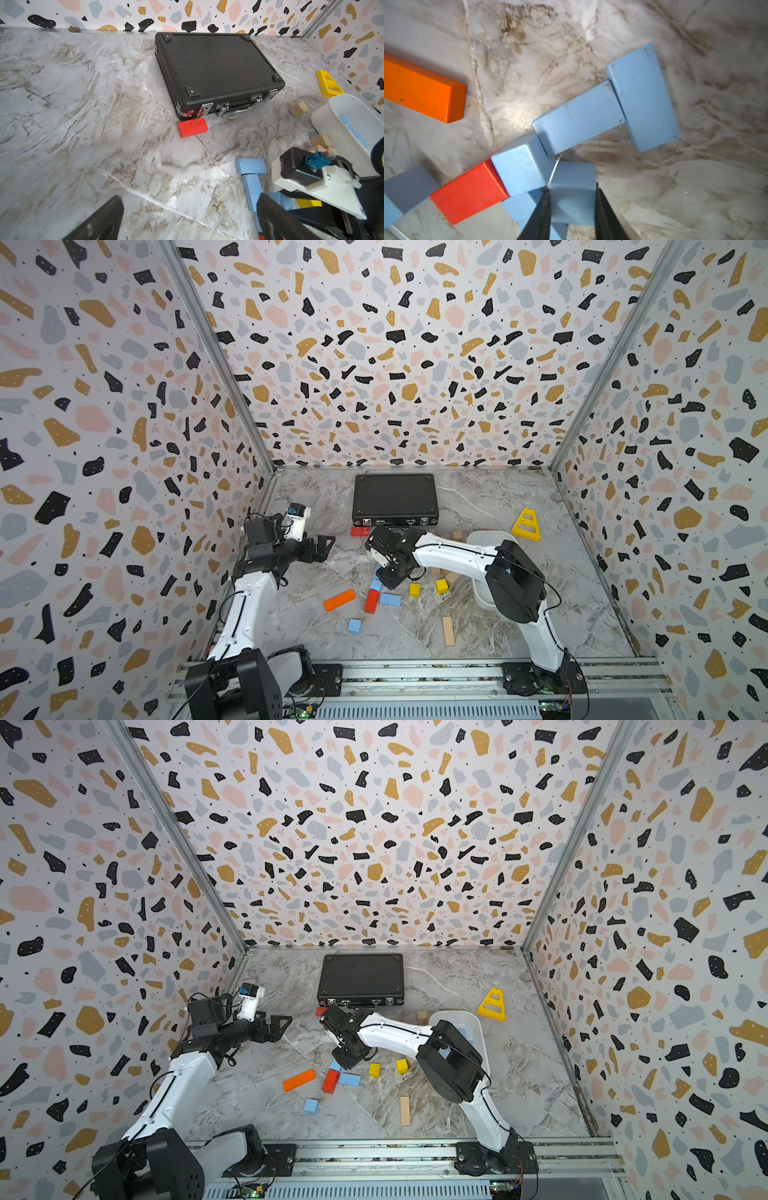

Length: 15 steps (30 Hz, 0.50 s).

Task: Pick out the blue building blocks
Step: Pick up the building block from the center of the board.

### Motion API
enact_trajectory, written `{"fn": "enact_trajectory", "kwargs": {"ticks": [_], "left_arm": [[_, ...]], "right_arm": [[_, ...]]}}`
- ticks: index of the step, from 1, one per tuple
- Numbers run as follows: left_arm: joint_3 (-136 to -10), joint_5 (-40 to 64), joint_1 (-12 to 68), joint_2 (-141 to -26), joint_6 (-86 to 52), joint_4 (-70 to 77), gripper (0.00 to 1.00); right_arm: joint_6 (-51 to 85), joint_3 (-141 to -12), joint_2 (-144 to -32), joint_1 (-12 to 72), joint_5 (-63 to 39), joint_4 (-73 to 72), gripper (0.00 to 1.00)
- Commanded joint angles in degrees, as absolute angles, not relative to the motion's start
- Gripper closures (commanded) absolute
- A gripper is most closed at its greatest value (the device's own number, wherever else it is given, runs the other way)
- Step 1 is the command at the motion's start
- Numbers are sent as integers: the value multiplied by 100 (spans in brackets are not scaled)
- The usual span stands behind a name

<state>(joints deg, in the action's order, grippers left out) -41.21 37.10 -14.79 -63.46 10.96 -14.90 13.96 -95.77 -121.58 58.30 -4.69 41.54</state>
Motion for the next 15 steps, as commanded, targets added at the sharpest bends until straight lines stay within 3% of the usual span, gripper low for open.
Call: {"fn": "enact_trajectory", "kwargs": {"ticks": [1,5,15], "left_arm": [[-4034,3910,-1500,-6363,1038,-1266,0],[-4023,3937,-1500,-6372,1029,-1257,0],[-4017,3979,-1502,-6376,1004,-1232,0]], "right_arm": [[1371,-9739,-12093,5857,-414,4220,74],[1346,-9729,-12110,5861,-322,4286,74],[1283,-9844,-12292,5860,-246,4503,63]]}}
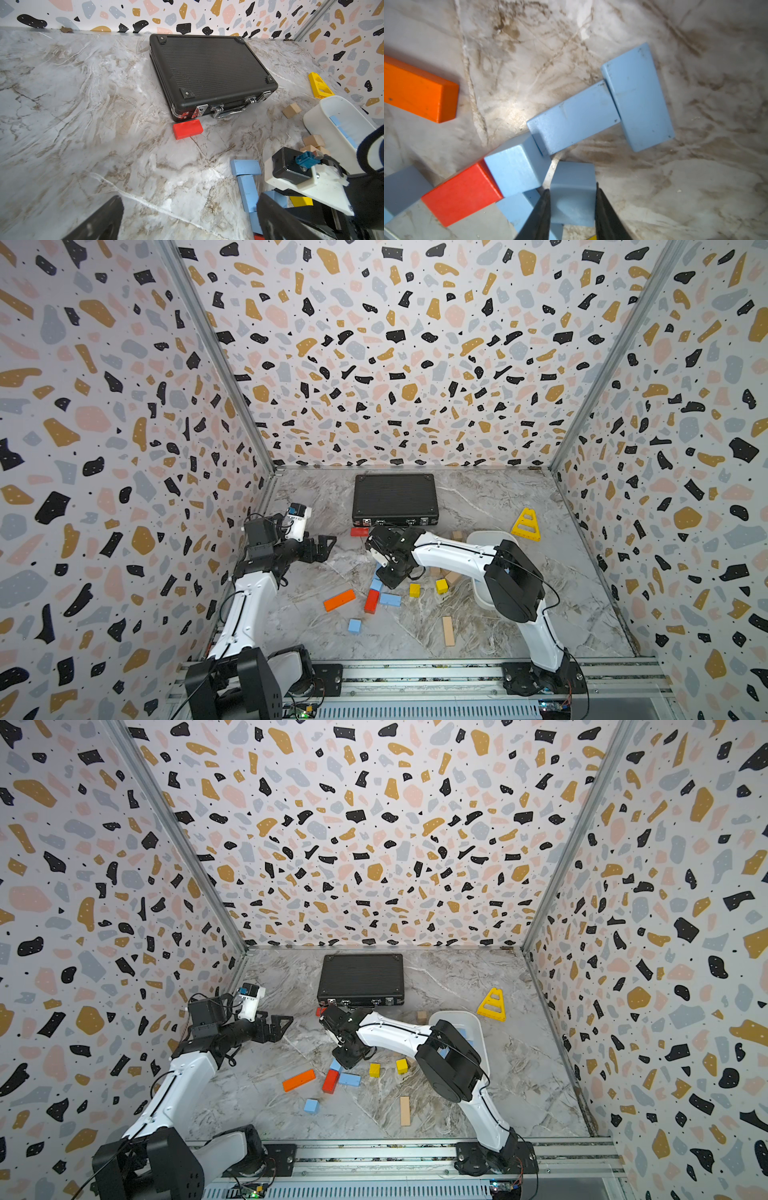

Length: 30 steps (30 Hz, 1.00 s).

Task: Pick out the blue building blocks
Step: Pick up the building block from the center of the board.

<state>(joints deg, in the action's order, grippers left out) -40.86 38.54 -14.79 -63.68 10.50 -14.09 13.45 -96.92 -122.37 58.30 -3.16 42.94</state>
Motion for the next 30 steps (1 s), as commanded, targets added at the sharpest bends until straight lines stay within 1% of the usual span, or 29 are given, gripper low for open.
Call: {"fn": "enact_trajectory", "kwargs": {"ticks": [1,5,9,12,17,18,21,25,30], "left_arm": [[-4017,3981,-1496,-6380,1001,-1237,0],[-4017,3988,-1503,-6372,1000,-1239,0],[-4004,3999,-1503,-6372,997,-1230,0],[-4008,3999,-1499,-6372,1001,-1222,0],[-3988,4046,-1502,-6379,986,-1206,0],[-3983,4072,-1500,-6376,967,-1188,0],[-3973,4252,-1502,-6405,841,-1118,0],[-3930,4768,-1462,-6464,464,-814,0],[-4068,4958,-820,-6610,404,-771,0]], "right_arm": [[1282,-9859,-12294,5856,-246,4494,62],[1266,-9932,-12307,5862,-220,4509,57],[1272,-9924,-12291,5857,-214,4492,57],[1283,-9923,-12303,5862,-219,4474,60],[1283,-9925,-12266,5858,-202,4456,71],[1278,-9924,-12238,5859,-194,4449,72],[1265,-9932,-12094,5840,-185,4440,74],[1357,-9886,-11728,5683,-315,4440,75],[1468,-9491,-11045,5259,-401,4465,75]]}}
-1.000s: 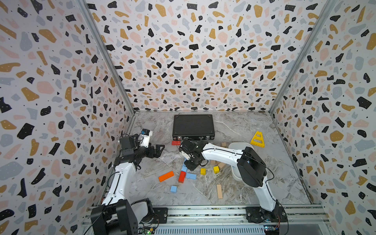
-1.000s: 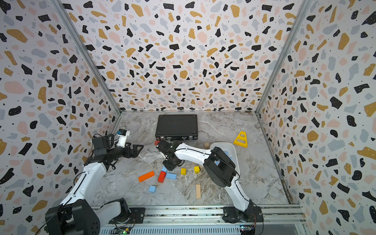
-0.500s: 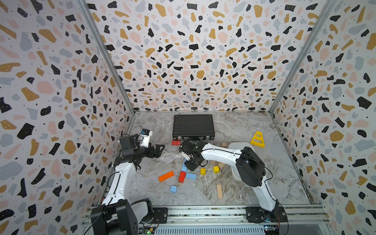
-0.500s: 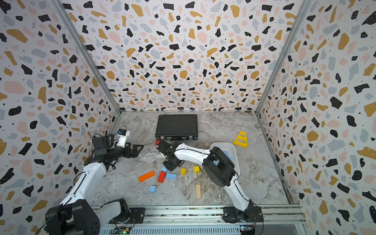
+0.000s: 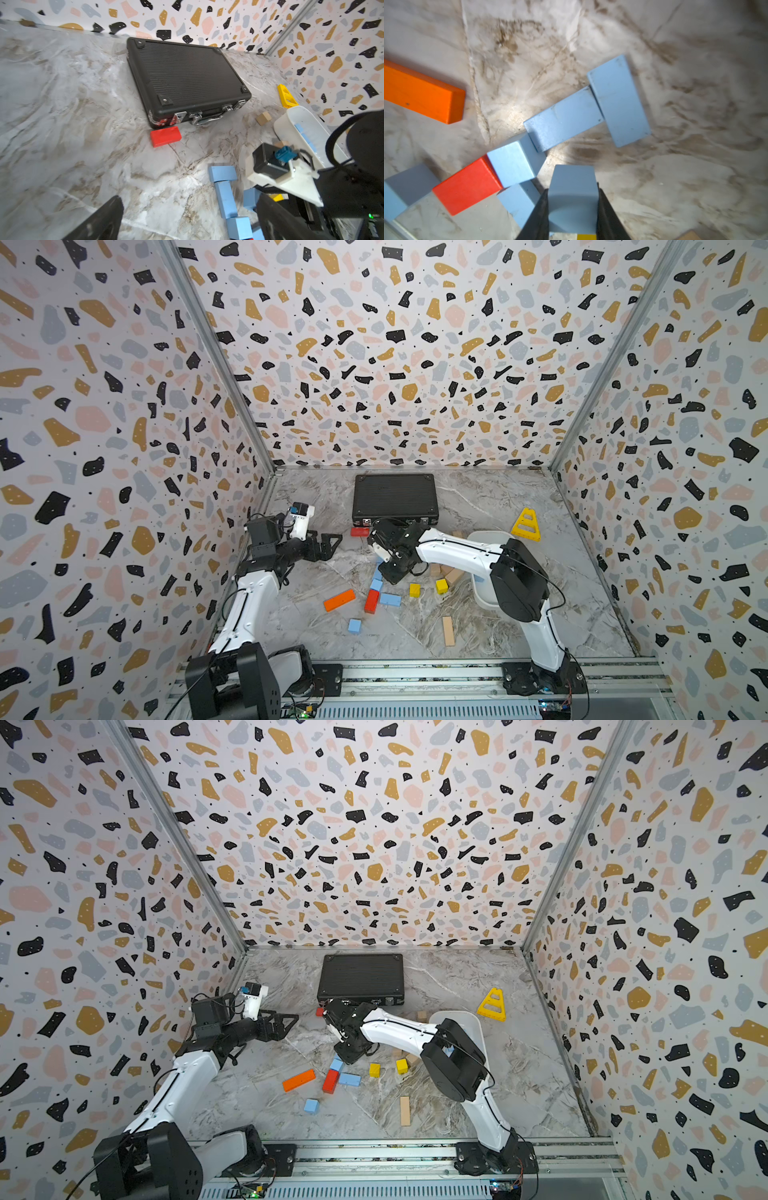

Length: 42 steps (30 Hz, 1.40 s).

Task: Pick out the blue building blocks
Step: Pick up the building block from the center of the board, then place the building block in the storage box.

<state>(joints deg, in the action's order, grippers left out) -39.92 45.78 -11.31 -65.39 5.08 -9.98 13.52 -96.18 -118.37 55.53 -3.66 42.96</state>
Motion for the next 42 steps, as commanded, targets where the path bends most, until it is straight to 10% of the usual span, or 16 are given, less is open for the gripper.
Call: {"fn": "enact_trajectory", "kwargs": {"ticks": [1,16,42], "left_arm": [[-4157,5002,-669,-6659,457,-820,0],[-6590,4305,1705,-7954,1626,-3234,1],[-5914,4175,2188,-8167,1063,-2566,0]], "right_arm": [[1507,-9347,-10849,5125,-415,4466,75],[1674,-6923,-8522,2142,-1092,5161,75],[1902,-5515,-8595,2083,-511,4685,74]]}}
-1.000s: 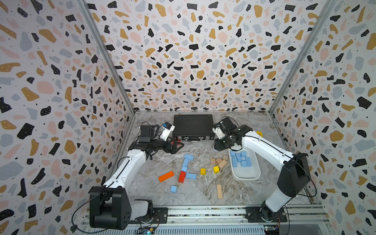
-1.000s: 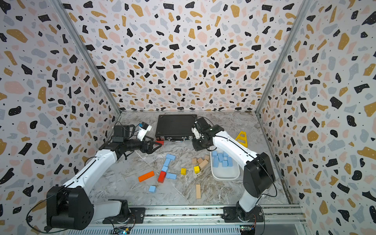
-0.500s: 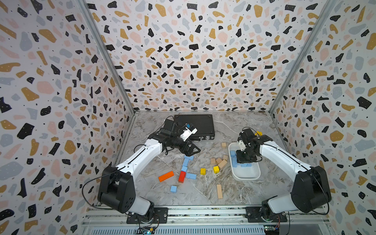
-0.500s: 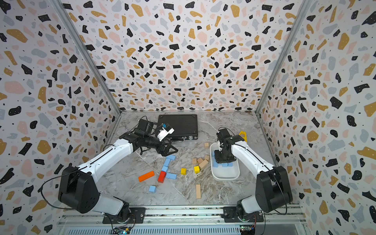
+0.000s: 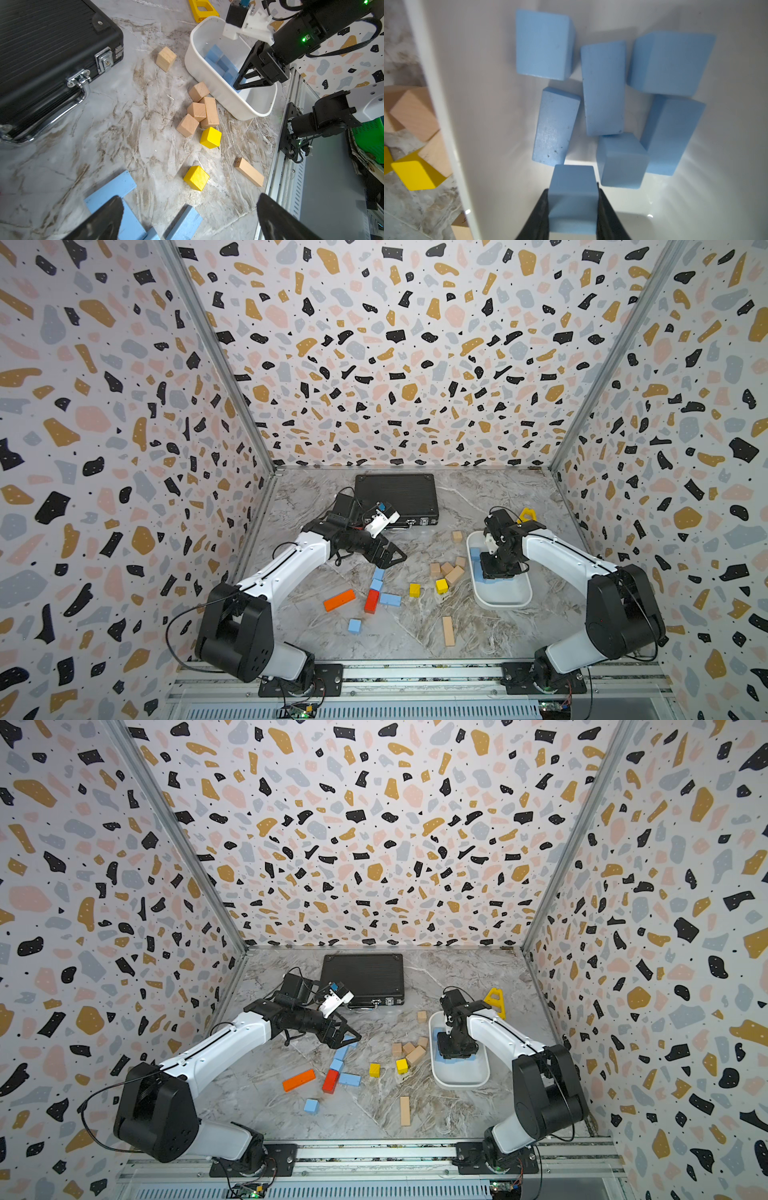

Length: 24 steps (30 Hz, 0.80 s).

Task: Pick out the blue building blocks
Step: Place the building block in the storage box.

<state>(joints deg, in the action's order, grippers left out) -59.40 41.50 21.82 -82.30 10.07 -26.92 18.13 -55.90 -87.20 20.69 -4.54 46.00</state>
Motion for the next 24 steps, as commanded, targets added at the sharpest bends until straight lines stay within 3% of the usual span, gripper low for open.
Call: {"fn": "enact_trajectory", "kwargs": {"ticks": [1,24], "left_arm": [[-5923,4175,2189,-8180,1060,-2566,0],[-5748,4220,2189,-8247,1000,-2408,0]], "right_arm": [[1925,-5454,-8535,2083,-514,4687,74],[2169,-5037,-8434,2083,-1247,4263,65]]}}
